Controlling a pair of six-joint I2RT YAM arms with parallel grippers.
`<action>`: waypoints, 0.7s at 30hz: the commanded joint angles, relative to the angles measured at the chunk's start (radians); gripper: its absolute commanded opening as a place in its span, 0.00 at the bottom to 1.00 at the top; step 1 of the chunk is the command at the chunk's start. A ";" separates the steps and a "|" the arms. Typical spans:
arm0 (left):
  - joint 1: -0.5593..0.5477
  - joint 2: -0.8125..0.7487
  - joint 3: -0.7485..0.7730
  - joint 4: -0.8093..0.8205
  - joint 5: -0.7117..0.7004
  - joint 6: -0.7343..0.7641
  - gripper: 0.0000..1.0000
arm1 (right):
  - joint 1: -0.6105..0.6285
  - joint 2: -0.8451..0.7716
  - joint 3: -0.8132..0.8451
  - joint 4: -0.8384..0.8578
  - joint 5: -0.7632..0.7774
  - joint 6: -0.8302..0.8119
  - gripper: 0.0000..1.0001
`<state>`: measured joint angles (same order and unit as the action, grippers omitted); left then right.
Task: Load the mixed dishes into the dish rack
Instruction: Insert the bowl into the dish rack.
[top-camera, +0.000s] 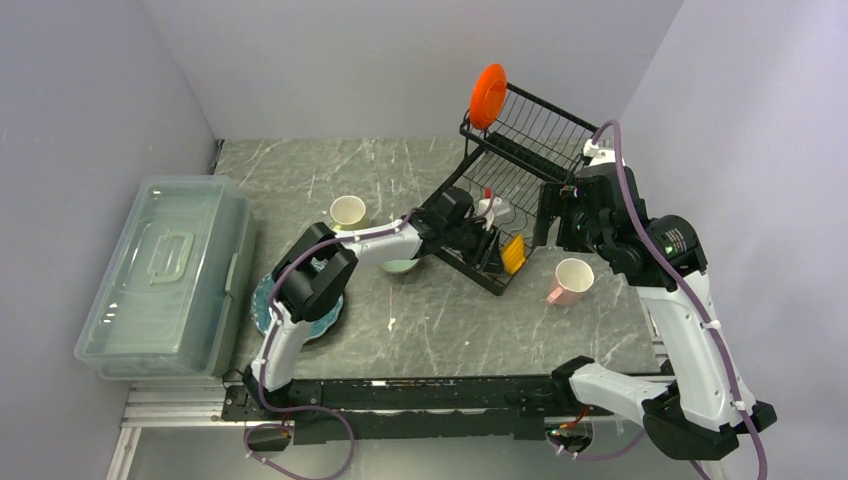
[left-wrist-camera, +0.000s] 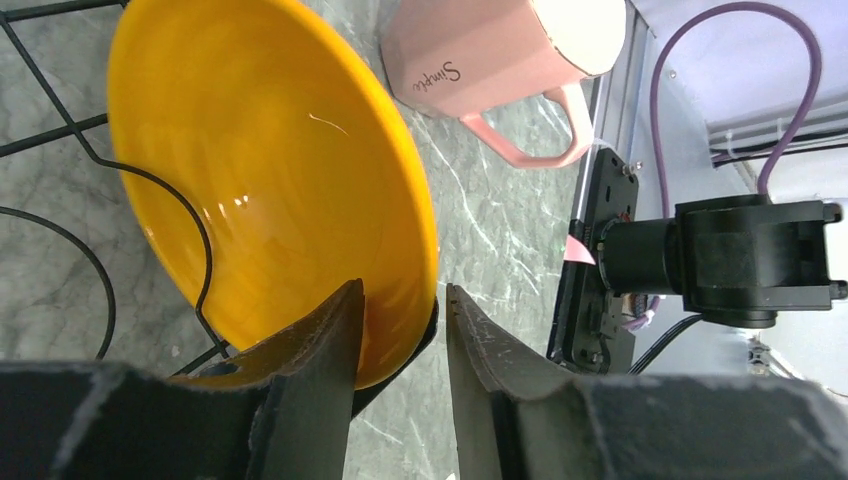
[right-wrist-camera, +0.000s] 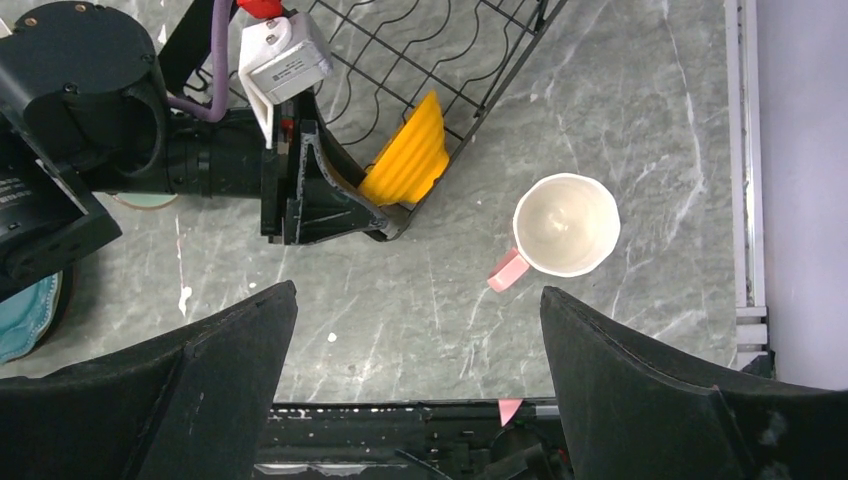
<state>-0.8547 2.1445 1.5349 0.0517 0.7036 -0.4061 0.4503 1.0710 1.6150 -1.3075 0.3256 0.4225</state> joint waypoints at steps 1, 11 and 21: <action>-0.033 -0.101 0.058 -0.150 -0.012 0.088 0.41 | 0.002 -0.018 0.006 0.024 -0.018 0.002 0.95; -0.044 -0.129 0.110 -0.237 -0.049 0.160 0.46 | 0.002 -0.021 -0.001 0.027 -0.020 -0.002 0.96; -0.062 -0.123 0.114 -0.258 -0.086 0.190 0.46 | 0.002 -0.023 0.005 0.025 -0.025 -0.001 0.97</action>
<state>-0.8932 2.0762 1.6169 -0.1783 0.6109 -0.2493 0.4503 1.0649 1.6119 -1.3075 0.3046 0.4225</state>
